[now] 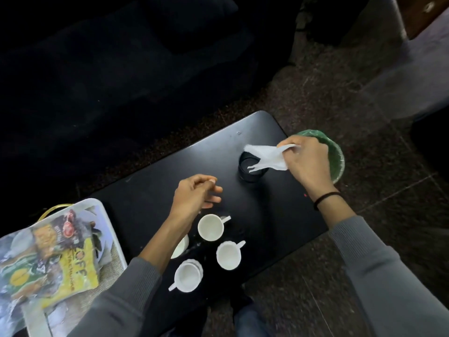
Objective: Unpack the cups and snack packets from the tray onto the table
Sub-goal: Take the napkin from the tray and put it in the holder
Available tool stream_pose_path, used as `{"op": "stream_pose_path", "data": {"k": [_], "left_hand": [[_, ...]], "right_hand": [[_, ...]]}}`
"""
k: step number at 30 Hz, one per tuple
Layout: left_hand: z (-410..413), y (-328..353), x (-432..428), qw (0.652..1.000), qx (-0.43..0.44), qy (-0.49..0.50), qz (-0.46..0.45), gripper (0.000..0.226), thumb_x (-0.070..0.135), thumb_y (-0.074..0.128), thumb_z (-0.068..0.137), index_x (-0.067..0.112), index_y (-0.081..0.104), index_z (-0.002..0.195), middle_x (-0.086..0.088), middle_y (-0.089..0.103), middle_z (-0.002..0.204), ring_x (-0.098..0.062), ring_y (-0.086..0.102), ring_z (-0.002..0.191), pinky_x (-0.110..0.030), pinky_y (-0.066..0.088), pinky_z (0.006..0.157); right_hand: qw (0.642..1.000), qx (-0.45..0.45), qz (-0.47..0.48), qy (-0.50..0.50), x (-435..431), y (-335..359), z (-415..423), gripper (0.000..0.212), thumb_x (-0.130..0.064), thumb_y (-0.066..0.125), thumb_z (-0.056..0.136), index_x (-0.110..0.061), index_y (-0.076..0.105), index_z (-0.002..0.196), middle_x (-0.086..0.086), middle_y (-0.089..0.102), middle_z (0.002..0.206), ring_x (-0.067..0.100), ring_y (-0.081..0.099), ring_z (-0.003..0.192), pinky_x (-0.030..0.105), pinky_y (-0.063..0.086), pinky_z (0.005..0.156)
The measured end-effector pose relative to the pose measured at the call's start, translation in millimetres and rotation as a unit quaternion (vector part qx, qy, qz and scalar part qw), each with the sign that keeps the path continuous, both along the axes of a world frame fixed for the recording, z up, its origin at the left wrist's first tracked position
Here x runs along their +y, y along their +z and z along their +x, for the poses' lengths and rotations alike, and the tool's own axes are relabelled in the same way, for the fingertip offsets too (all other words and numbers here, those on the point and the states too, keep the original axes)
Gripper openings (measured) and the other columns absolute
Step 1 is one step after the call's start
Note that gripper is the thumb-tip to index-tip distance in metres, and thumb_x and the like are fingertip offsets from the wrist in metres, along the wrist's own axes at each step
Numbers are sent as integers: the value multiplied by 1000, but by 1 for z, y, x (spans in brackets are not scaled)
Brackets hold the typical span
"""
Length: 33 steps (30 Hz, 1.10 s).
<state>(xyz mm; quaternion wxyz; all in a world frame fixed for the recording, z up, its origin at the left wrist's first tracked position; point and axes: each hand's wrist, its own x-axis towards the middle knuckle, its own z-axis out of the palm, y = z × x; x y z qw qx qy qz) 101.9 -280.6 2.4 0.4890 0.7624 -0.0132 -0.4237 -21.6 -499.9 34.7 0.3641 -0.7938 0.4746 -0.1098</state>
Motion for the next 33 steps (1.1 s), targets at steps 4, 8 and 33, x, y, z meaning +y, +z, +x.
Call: {"op": "stream_pose_path", "data": {"k": [4,8,33], "left_hand": [[1,-1,-10,1000,-3,-10,10,14,15,59,100,17,73,98,-1,81,83,-16,76,66,-33,61,68],[1,-4,-14,1000,-4,-15,14,14,16,59,100,17,73,101,-1,81,85,-17,77,68,-30,62,66],[-11,-3,-27,1000,21,4,9,14,19,59,100,19,73,100,-1,81,85,-16,76,68,-24,58,59]], "right_hand": [[996,65,2,58,-4,-7,13,33,2,52,86,-8,82,94,19,78,90,36,70,93,29,53,77],[988,122,7,95,-7,-19,25,27,2,52,84,0,77,95,26,73,92,44,67,93,46,57,82],[984,112,-28,137,2,-20,26,19,-23,68,93,-14,64,110,11,63,106,28,62,96,41,52,83]]}}
